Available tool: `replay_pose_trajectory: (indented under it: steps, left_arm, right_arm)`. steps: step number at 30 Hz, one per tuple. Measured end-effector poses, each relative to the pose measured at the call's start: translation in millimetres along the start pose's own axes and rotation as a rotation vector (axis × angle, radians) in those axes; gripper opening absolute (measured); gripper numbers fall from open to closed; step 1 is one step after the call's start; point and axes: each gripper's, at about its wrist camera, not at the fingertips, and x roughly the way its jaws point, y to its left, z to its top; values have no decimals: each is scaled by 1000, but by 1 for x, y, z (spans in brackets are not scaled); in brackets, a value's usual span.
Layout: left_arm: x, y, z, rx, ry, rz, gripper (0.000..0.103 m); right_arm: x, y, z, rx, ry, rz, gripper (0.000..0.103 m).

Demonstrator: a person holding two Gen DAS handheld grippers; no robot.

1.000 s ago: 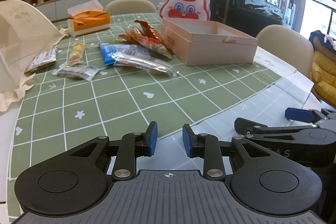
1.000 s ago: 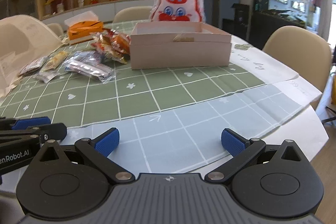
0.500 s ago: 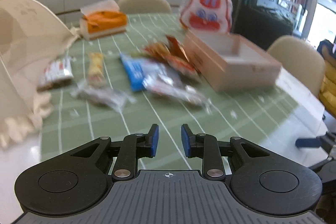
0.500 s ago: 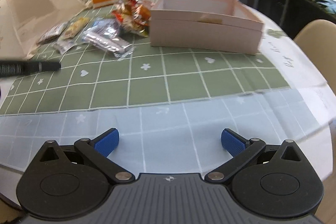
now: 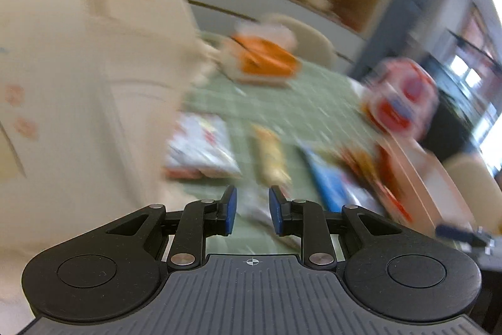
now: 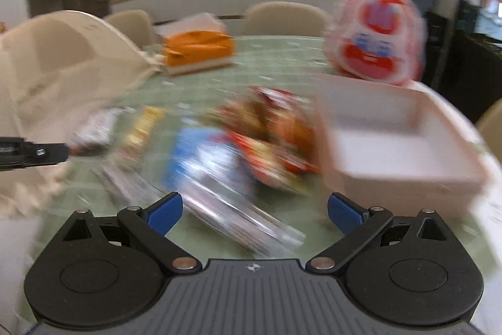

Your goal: Organize snacks

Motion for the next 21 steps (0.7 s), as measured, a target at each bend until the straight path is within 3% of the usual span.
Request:
replay_pose_trajectory:
  steps: [4,6,9,13,15,18,21]
  left_arm:
    - [3,14,21,-47,-31,-22,26]
    - [2,18,26,-73,-57,-46,27]
    - [3,25,27,-97,-71,-44,27]
    - [12,38,21,-130,-52,-58,27]
    - [10,45,19,-154,-42,-62,27]
    - [4,52,22,-182,-50,-74,27]
    - [-5,54,24,-182,-85,-68,27]
  right_arm:
    - [40,33,30,34,64,173,90]
    - [63,50,44,40,99,220,84]
    - [100,72,58,22,111,201,83]
    - [137,86,69,27,109,96,66]
    - [134,92,73,3,58,148,66]
    - [138,102,80,8,64,266,64]
    - [155,122,82,-18,134,307,45]
